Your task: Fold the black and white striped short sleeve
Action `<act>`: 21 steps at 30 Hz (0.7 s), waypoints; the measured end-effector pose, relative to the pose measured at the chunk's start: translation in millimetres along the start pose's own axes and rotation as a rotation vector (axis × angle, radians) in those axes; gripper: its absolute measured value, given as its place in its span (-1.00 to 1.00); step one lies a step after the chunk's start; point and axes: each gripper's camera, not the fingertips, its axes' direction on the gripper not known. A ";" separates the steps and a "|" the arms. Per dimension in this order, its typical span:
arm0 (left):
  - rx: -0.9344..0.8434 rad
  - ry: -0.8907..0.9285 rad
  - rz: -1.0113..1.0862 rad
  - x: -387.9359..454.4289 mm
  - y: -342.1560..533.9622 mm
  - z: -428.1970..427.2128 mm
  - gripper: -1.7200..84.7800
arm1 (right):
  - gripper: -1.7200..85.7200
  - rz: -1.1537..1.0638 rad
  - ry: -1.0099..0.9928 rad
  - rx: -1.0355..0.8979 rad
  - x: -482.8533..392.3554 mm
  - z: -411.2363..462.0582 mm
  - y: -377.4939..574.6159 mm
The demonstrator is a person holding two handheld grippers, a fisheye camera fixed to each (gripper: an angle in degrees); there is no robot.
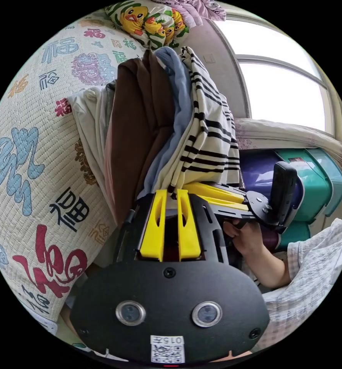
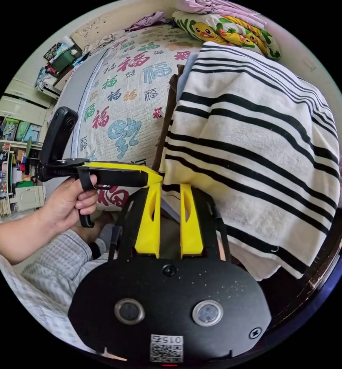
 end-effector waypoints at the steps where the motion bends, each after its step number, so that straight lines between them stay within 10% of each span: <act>1: -0.006 0.005 0.001 -15.1 -2.0 9.0 -0.86 | -0.80 -0.013 0.010 -0.002 -0.9 1.7 -2.8; 21: 0.182 0.310 0.175 -286.7 43.3 39.0 -0.97 | -0.97 0.162 -0.446 0.388 40.2 -84.3 32.5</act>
